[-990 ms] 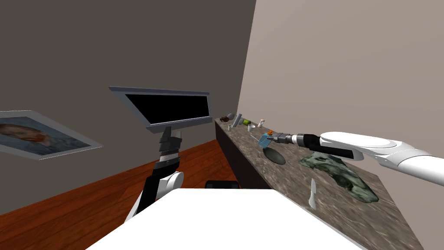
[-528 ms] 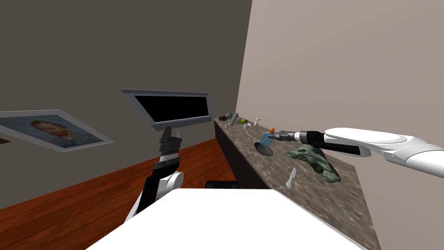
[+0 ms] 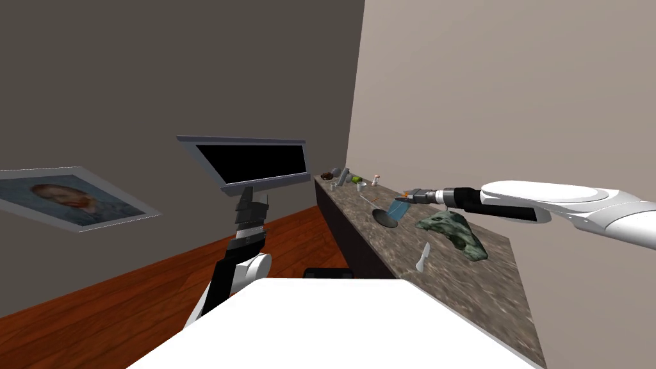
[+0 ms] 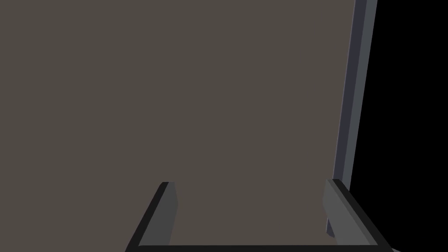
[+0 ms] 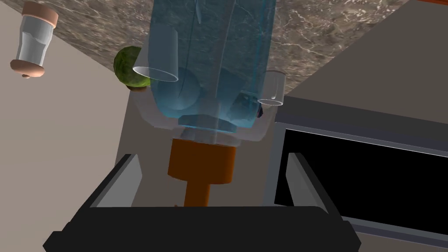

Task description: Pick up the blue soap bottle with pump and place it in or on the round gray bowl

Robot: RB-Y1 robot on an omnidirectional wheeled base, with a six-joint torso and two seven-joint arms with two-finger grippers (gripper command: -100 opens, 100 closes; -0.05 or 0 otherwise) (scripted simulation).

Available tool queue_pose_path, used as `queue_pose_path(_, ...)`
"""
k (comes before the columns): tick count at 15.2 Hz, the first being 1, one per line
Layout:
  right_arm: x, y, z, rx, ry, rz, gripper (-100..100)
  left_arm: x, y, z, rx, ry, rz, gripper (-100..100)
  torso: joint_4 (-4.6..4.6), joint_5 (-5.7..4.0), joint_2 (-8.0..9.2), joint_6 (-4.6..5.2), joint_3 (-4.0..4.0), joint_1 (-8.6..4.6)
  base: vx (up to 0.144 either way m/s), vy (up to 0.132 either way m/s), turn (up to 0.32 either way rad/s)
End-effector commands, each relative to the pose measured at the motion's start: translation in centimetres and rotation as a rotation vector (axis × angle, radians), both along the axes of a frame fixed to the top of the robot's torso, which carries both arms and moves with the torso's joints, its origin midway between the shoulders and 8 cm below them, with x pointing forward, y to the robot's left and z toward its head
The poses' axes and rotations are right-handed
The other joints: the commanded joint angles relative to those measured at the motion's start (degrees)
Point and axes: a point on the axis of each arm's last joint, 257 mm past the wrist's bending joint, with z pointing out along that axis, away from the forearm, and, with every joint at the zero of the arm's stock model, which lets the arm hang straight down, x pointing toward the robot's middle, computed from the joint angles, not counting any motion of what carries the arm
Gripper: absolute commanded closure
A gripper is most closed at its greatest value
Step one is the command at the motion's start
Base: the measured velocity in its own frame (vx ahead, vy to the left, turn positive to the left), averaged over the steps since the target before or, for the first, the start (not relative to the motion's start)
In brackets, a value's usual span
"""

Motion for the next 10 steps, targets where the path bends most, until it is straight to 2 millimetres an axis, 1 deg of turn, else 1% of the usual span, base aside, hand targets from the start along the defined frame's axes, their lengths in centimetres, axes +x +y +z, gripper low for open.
queue_pose_path(1,0.2,0.7,1.1,0.002,0.003,0.009,-100,0.0,0.0,0.0,0.0,0.0,0.0,0,0.0,0.0,0.0,0.0,0.0,0.0,0.03,-0.013,-0.052)
queue_pose_path(4,0.5,1.5,2.5,0.002,0.008,0.021,-100,0.0,0.0,0.0,0.0,0.0,0.0,0,-0.01,0.01,-0.02,0.0,-0.01,0.03,0.024,-0.007,-0.054)
queue_pose_path(5,0.3,1.1,2.0,0.0,0.006,0.017,-100,0.0,0.0,0.0,0.0,0.0,0.0,0,-0.01,0.01,-0.01,0.0,-0.01,0.04,0.004,0.006,-0.016)
queue_pose_path(10,0.3,1.2,2.1,0.002,0.006,0.017,-100,0.0,0.0,0.0,0.0,0.0,0.0,0,0.01,-0.01,0.07,-0.01,0.04,0.04,0.0,0.0,0.0)
